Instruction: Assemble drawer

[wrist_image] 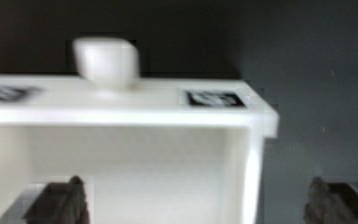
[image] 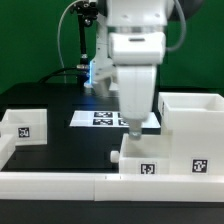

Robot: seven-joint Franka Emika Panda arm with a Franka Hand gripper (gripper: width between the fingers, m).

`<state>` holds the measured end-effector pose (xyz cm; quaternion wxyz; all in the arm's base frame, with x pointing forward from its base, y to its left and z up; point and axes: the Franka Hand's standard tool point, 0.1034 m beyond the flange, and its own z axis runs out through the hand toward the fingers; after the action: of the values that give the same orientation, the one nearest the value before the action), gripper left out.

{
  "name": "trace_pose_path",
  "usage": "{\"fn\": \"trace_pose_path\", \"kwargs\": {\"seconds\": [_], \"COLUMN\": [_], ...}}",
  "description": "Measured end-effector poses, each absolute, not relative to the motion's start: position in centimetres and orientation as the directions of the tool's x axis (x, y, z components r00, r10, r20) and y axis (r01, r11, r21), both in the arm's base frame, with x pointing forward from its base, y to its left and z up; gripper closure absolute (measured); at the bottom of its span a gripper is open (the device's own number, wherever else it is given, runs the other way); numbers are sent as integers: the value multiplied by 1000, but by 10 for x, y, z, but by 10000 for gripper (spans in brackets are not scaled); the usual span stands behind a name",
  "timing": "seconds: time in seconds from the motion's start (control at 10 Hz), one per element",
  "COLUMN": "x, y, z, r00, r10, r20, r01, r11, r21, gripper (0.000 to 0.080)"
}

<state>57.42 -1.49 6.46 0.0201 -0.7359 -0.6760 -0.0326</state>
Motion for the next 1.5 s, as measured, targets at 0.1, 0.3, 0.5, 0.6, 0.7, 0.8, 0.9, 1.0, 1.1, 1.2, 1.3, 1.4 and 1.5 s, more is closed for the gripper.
{"fn": "trace_pose_path", "kwargs": {"seconds": [0.1,0.3,0.5,0.6,0.7,0.8,0.9,1.0,1.1,1.2,1.3,1.4,1.5], "x": [578,585,590,588,584,578,575,573,574,575,574,573,573], "y": [-29,-54,-60,-56,-48,-37,-27,-18,-16,-15,-15,-15,-15], "z": [62,42,32,30,27,24,23,23,24,26,28,29,28], "r00": [80,59,51,51,79,93,110,126,121,111,108,104,92], "r10": [990,982,969,966,963,960,957,954,958,964,969,971,975], "r20": [113,182,244,255,258,265,270,273,260,242,224,214,204], "r01": [996,998,998,998,997,996,994,992,992,993,993,993,993], "r11": [-82,-62,-56,-56,-82,-92,-106,-121,-121,-118,-117,-115,-105], "r21": [19,14,17,12,0,-17,-30,-33,-16,14,25,38,56], "gripper": [159,151,151,151,151,151,151,151,151,151,151,151,151]}}
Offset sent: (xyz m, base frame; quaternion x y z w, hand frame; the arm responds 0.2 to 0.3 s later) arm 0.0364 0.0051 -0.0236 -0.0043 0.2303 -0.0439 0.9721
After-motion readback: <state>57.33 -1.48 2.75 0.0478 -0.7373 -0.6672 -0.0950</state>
